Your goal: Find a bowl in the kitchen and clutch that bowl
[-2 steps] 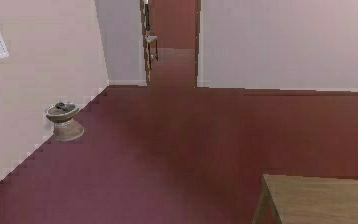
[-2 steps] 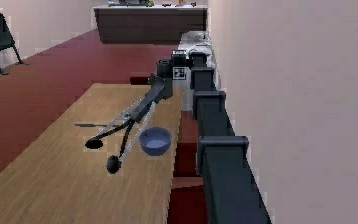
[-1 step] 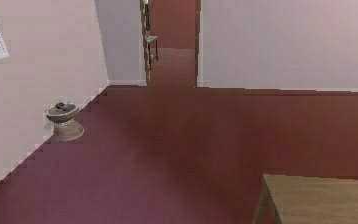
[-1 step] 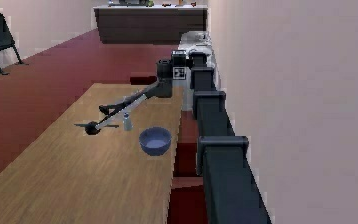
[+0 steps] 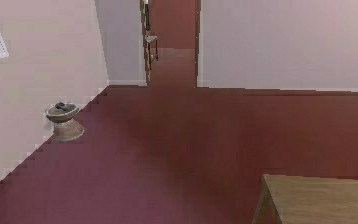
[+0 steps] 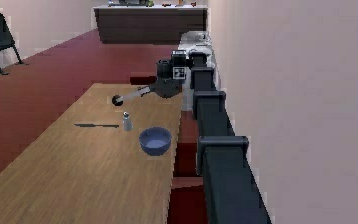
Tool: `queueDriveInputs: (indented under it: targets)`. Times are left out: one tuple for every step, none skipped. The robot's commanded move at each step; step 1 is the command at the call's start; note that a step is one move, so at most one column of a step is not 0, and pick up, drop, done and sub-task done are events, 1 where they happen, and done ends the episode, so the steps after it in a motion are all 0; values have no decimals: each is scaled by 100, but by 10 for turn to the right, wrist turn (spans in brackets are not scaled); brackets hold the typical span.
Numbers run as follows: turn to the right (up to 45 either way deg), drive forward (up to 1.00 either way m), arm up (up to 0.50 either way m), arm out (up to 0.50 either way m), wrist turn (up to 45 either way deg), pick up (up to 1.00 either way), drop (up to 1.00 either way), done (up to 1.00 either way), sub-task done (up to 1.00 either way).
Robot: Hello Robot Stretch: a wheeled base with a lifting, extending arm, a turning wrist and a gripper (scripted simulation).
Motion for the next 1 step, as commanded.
queueDriveInputs:
  targets:
    - [0, 0, 0, 0, 270, 0, 0, 0, 0]
